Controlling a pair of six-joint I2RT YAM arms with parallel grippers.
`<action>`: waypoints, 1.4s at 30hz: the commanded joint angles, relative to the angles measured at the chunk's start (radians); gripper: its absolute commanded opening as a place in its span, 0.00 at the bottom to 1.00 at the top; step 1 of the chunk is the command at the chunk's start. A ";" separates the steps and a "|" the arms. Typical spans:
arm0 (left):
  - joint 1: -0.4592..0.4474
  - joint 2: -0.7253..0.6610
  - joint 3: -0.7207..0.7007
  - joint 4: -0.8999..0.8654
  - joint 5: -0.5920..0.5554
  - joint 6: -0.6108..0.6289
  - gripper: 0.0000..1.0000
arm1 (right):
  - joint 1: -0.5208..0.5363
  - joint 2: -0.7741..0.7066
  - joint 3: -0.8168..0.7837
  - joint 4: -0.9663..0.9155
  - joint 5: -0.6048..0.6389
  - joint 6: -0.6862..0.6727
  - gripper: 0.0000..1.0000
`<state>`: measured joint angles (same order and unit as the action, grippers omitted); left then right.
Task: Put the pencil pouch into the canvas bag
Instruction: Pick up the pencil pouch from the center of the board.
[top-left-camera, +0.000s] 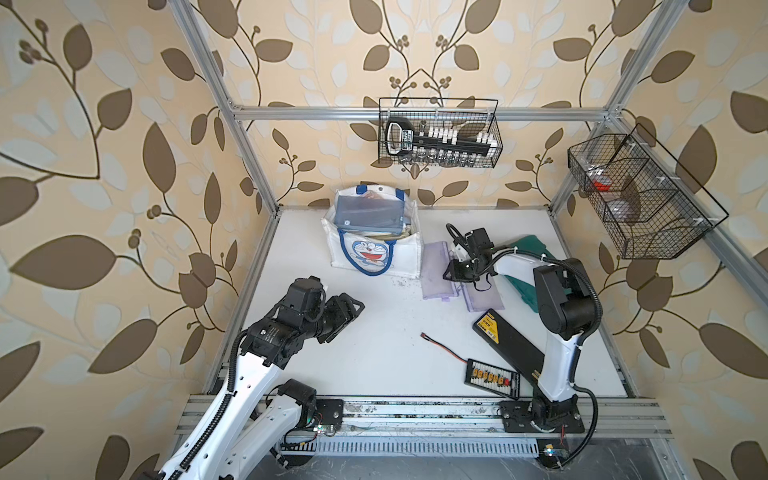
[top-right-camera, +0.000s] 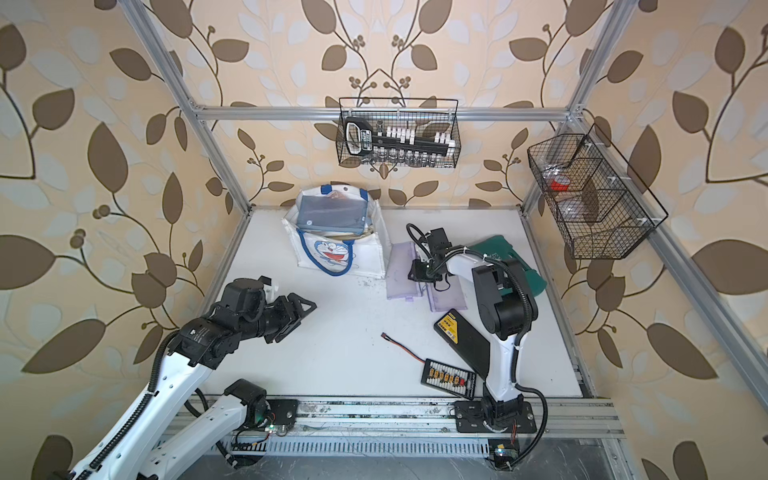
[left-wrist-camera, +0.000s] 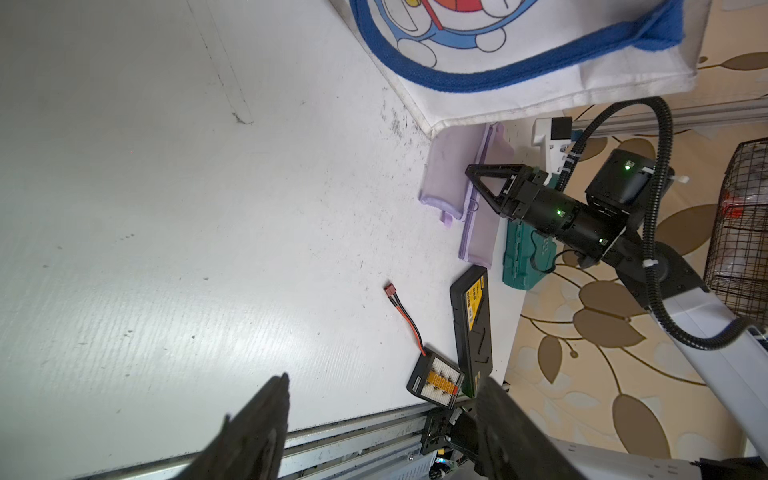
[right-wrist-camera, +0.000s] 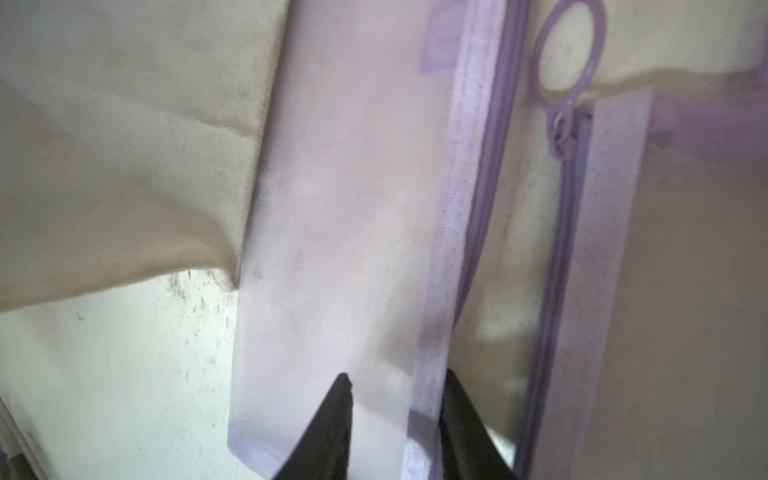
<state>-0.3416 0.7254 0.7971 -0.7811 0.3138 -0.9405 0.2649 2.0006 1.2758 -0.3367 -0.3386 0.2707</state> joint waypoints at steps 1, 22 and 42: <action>-0.008 -0.017 -0.003 -0.003 -0.010 -0.010 0.72 | 0.011 0.050 -0.040 -0.033 0.013 -0.016 0.21; -0.009 0.023 -0.016 0.068 0.048 0.055 0.74 | 0.008 -0.511 -0.306 -0.107 -0.093 -0.040 0.00; -0.129 0.285 0.083 0.511 0.336 0.092 0.89 | 0.021 -0.942 -0.302 -0.334 -0.251 -0.021 0.00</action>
<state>-0.4599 0.9894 0.8360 -0.4252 0.5522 -0.8639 0.2749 1.0924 0.9463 -0.6048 -0.5068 0.2432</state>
